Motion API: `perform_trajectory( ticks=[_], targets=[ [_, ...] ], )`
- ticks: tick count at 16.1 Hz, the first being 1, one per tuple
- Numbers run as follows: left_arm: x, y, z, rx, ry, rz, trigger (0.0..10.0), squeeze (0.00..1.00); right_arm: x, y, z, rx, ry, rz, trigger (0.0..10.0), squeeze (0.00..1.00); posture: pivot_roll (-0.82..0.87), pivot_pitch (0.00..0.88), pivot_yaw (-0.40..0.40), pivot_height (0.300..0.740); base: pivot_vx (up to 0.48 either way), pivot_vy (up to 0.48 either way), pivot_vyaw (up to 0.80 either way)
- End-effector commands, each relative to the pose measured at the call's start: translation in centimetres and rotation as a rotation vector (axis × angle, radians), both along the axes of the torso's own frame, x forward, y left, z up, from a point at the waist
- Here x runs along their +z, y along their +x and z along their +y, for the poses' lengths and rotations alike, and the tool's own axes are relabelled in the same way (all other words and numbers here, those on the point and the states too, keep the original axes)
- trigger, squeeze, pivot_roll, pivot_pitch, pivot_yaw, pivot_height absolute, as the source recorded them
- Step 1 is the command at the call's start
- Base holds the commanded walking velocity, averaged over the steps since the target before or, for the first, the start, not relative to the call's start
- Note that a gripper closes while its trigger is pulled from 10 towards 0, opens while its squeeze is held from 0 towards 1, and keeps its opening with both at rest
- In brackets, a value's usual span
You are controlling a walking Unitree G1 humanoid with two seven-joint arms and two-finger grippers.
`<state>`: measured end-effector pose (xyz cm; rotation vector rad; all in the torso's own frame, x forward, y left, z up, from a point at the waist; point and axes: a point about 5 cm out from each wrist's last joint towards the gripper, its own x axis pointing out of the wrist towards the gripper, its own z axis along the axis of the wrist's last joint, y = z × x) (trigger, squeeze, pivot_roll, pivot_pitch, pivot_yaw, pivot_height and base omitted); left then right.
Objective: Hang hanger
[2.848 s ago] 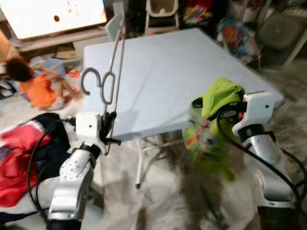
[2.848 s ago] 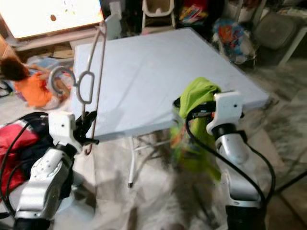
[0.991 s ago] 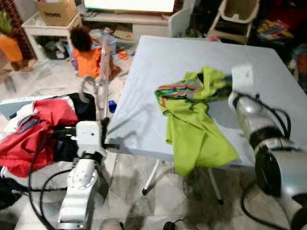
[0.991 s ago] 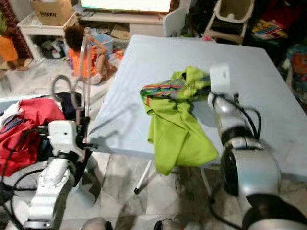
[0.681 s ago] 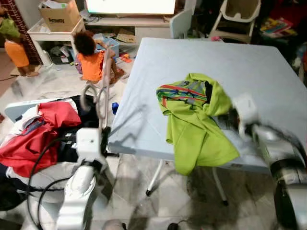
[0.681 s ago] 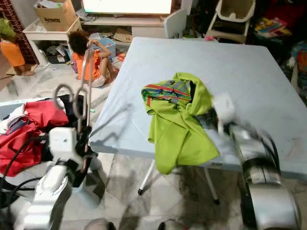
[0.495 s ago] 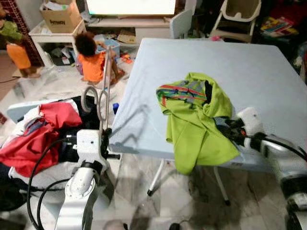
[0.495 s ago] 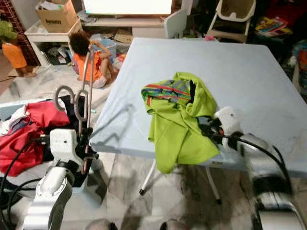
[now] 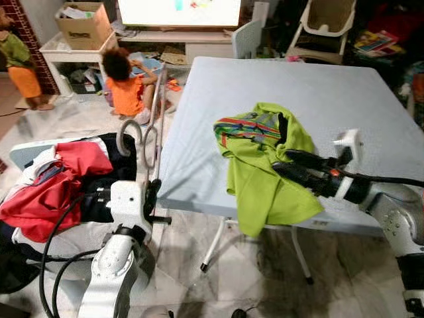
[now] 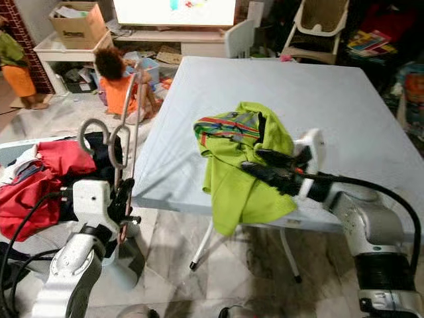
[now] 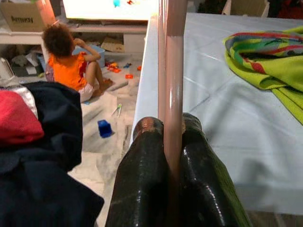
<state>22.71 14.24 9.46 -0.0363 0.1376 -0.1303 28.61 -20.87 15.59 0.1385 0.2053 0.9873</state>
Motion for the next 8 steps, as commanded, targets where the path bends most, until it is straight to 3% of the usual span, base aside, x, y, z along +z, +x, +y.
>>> perform_trajectory(
  ticks=[1,2,3,4,5,8],
  targets=[
    [0.8,0.0,0.1,0.008,-0.003,-0.028,10.0,0.00,-0.5,-0.4,1.1,0.074,-0.007,0.028,10.0,1.00,0.05,0.000,-0.022,0.740,0.000,0.000,0.00],
    [0.9,0.0,0.1,0.009,-0.005,-0.027,10.0,0.00,-2.9,-0.4,2.4,0.102,-0.069,0.106,10.0,1.00,0.06,0.000,-0.024,0.740,0.000,0.000,0.00],
    [1.0,-0.1,0.1,0.010,-0.007,-0.025,10.0,0.00,-4.0,0.2,3.3,0.088,-0.082,0.136,10.0,1.00,0.07,0.002,-0.024,0.740,0.000,0.000,0.00],
    [1.0,-0.1,0.1,0.010,-0.007,-0.025,10.0,0.00,-4.0,0.2,3.3,0.088,-0.082,0.136,10.0,1.00,0.07,0.002,-0.024,0.740,0.000,0.000,0.00],
    [1.1,-0.3,0.2,0.018,-0.008,-0.019,10.0,0.00,-5.1,1.6,4.7,0.035,-0.100,0.158,10.0,1.00,0.08,0.016,-0.030,0.740,0.000,0.000,0.00],
    [1.1,-0.9,0.6,0.036,-0.003,-0.007,10.0,0.00,-5.9,3.3,6.8,-0.045,-0.120,0.193,10.0,1.00,0.11,0.026,-0.039,0.740,0.000,0.000,0.00]
  ],
)
